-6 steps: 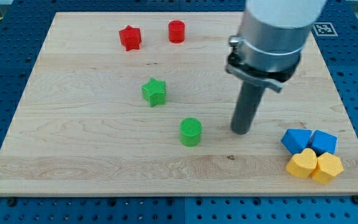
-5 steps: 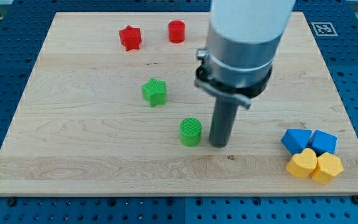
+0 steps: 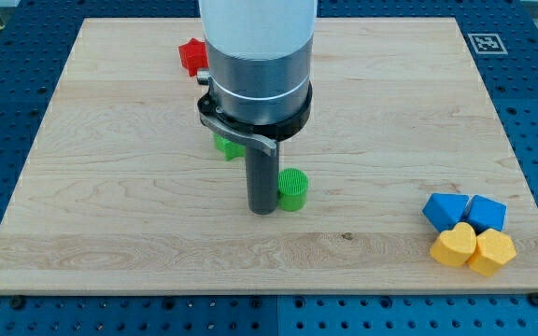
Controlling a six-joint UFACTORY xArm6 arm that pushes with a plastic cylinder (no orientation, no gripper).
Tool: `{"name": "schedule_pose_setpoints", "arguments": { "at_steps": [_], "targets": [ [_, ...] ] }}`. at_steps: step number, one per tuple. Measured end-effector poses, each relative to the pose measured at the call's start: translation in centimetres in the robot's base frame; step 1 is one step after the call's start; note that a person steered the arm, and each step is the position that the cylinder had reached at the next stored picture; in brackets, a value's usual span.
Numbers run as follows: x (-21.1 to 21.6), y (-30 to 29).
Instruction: Move the green circle to the green star
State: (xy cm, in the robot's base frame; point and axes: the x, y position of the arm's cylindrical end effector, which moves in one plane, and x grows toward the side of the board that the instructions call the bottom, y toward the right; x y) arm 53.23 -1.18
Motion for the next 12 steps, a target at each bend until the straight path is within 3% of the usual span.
{"name": "schedule_pose_setpoints", "arguments": {
  "at_steps": [1, 3, 4, 8, 11, 12],
  "targets": [
    [-1.7, 0.7],
    [5.1, 1.7],
    [5.3, 6.5],
    [4.8, 7.4],
    [-2.2, 5.2],
    [0.2, 4.4]
  ]
}}
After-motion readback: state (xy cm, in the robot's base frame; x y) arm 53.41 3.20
